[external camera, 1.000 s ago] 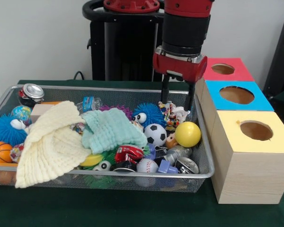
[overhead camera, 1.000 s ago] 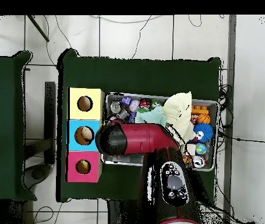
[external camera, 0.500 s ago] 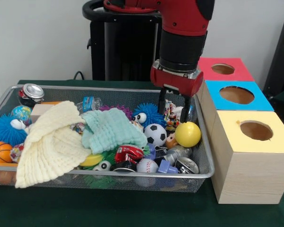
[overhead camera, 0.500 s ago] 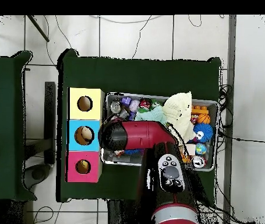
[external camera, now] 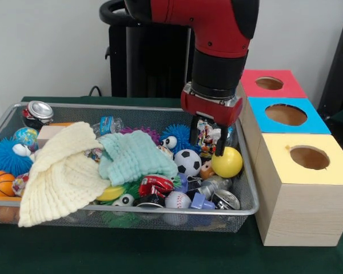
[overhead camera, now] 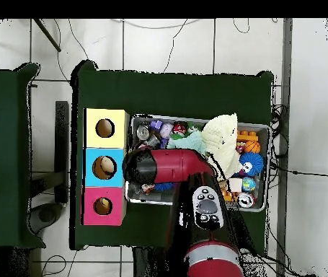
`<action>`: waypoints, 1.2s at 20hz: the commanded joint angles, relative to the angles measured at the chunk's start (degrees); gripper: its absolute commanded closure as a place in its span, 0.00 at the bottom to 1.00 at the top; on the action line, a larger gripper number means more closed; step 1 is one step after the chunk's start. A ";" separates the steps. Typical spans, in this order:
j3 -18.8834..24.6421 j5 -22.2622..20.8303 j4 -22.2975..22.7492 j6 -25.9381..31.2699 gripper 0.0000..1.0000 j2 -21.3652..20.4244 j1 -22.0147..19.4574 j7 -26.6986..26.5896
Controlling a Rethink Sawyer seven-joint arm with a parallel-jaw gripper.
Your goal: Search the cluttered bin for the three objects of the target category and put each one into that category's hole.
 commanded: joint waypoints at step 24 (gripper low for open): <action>-18.32 25.79 14.19 -1.98 0.00 0.05 11.81 28.80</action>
